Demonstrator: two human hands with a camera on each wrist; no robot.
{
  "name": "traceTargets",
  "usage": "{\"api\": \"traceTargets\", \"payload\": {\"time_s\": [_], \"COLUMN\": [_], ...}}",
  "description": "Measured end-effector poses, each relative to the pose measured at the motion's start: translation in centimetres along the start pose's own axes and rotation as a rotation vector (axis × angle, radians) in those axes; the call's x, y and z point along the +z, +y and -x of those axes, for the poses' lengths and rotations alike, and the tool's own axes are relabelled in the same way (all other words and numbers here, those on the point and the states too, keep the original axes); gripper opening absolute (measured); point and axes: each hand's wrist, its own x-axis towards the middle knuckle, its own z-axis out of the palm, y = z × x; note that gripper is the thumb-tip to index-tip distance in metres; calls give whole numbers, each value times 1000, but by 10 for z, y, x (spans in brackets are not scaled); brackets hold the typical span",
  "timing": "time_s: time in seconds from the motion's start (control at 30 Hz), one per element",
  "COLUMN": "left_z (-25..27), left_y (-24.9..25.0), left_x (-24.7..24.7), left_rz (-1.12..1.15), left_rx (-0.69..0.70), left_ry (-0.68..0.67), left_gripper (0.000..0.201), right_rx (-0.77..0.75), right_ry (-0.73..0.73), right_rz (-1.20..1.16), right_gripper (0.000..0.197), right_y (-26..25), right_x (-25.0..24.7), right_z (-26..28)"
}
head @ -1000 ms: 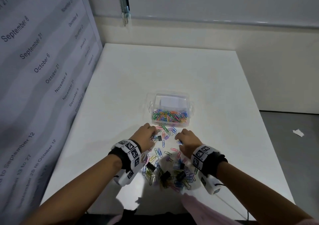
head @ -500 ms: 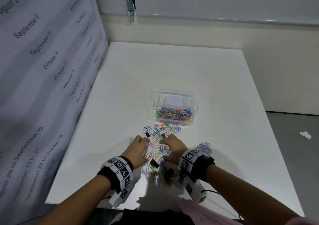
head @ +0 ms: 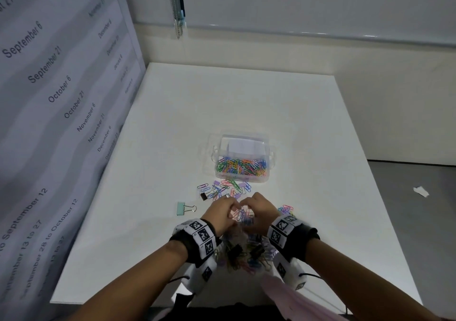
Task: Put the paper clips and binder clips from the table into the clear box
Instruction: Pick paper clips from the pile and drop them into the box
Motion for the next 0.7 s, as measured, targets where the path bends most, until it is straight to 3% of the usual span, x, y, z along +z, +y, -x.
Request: {"api": "traceTargets", "payload": {"time_s": [0.13,0.3,0.4,0.53,0.7], "left_z": [1,6,4,-1,-7], "left_y": [0,-2,-1,4,8], "left_x": [2,3,8,10,7], "left_rz": [96,-140,-227,-274,-268], "left_rx": [-26,-11,35,66,65], "left_ry": [-11,-66,-99,-92,-80], "left_gripper": [35,59,65,52,27], "right_rx": [49,61,106,161,204], "right_ry": [-21,-39,-102,-51,142], "right_rz": [-21,67,125,72,-16], "right_gripper": [64,25,20,18,10], "right_y": [-3,-17,-20,-18,-24], "right_x": [0,-17,-27,-53,-97], "right_z": [2,7,6,4,-9]}}
